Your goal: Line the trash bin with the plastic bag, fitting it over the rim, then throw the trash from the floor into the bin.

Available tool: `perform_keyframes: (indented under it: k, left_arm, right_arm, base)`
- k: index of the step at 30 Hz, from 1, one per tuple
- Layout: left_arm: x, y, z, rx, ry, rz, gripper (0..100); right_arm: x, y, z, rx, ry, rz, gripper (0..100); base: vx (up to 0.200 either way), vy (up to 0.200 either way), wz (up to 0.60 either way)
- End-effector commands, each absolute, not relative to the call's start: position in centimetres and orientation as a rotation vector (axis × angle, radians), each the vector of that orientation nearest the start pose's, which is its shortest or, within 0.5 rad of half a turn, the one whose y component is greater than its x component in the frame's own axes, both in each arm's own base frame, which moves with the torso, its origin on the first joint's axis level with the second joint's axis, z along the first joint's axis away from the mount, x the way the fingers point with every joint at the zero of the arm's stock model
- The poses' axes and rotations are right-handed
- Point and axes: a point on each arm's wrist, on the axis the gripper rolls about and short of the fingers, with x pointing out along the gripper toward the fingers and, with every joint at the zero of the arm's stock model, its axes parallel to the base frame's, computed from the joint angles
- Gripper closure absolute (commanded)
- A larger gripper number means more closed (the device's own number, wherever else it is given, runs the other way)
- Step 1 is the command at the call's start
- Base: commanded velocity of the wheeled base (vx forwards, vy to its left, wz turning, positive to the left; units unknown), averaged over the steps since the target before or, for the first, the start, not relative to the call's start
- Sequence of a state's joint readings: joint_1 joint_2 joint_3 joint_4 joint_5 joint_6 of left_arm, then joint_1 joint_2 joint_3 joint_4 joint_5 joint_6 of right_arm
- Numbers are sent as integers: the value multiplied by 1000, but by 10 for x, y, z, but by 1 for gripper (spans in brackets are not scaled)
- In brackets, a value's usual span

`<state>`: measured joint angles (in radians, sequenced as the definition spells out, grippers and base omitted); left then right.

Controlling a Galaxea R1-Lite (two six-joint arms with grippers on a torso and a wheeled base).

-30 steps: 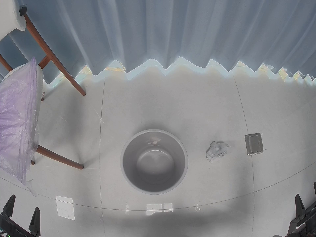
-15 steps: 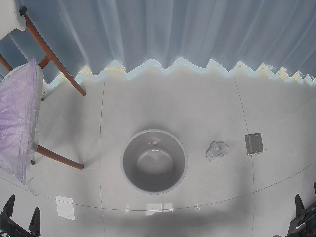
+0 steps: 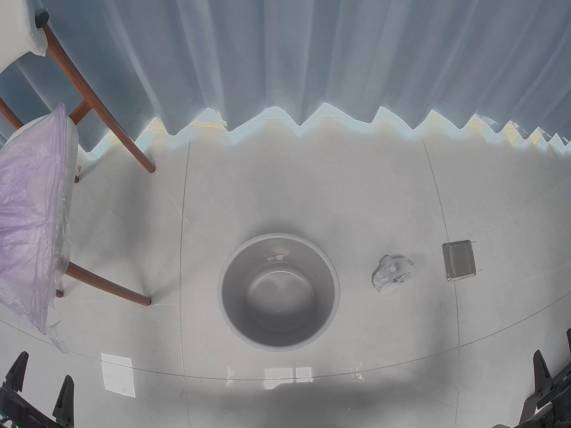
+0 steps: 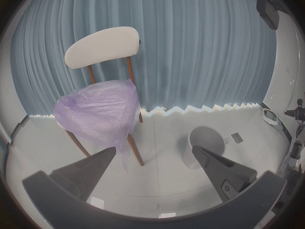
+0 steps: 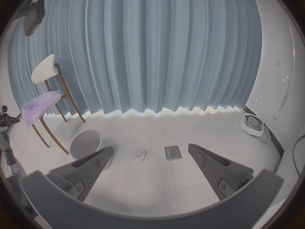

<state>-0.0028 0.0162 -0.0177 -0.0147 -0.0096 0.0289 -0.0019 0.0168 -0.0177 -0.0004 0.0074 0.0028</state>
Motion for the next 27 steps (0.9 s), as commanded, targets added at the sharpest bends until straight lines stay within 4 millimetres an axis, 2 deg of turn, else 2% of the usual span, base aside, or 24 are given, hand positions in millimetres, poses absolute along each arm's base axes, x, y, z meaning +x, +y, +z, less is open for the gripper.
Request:
perform_keyframes:
  k: [1,27]
  left_arm:
    - [-23,0,77,29,-12,-12,0]
    - [-22,1,78,-15,1,31,0]
  right_arm:
    - [-23,0,76,3,-2,6,0]
    - [-23,0,76,2,-2,6,0]
  base:
    - [0,0,0]
    - [0,0,0]
